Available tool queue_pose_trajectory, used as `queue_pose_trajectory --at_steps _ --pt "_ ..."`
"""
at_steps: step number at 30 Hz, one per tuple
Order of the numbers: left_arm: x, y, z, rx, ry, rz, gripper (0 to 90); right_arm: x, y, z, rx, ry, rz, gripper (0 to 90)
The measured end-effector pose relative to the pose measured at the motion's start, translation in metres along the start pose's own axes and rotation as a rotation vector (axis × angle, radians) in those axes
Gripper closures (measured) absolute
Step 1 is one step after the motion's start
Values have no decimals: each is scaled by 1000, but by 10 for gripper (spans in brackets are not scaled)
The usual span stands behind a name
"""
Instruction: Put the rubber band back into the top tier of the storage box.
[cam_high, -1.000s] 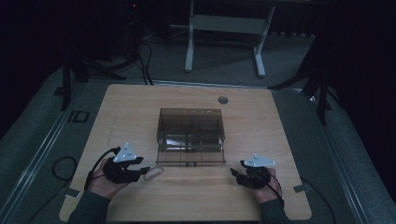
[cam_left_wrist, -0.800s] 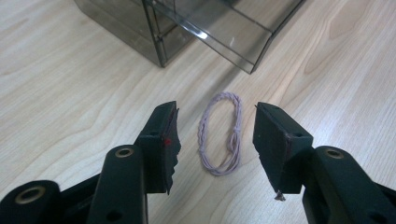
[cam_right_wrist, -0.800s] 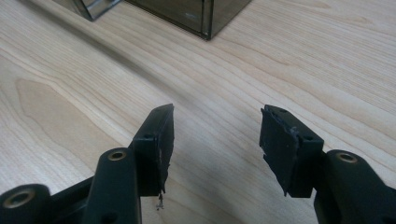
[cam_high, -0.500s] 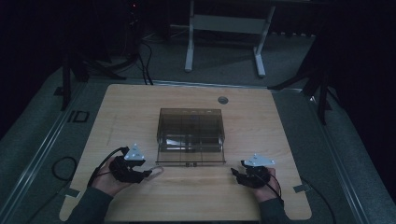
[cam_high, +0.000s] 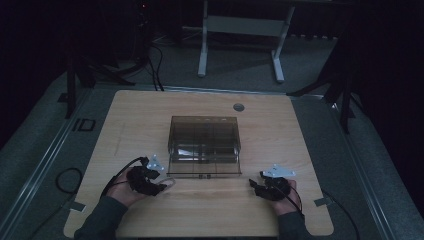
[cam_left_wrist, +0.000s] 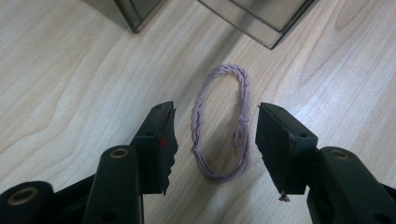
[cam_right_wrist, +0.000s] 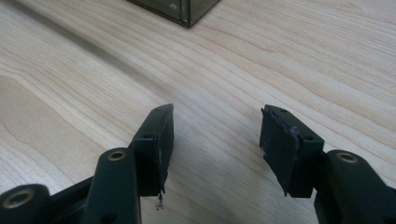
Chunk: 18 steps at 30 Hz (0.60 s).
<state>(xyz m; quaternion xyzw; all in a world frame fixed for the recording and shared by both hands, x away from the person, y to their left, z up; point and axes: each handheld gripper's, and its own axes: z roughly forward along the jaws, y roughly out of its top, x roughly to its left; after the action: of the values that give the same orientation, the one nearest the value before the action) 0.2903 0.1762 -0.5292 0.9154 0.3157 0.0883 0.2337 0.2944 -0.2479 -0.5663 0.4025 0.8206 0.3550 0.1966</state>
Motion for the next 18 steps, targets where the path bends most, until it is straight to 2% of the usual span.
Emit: queue_pose_trajectory --at_steps 13,18 --pt "2 3 15 45 -19 -13 462 -2 -1 1 -8 11 20 432" --pt "2 5 17 58 -14 -17 485 -2 -1 2 -8 11 20 431"
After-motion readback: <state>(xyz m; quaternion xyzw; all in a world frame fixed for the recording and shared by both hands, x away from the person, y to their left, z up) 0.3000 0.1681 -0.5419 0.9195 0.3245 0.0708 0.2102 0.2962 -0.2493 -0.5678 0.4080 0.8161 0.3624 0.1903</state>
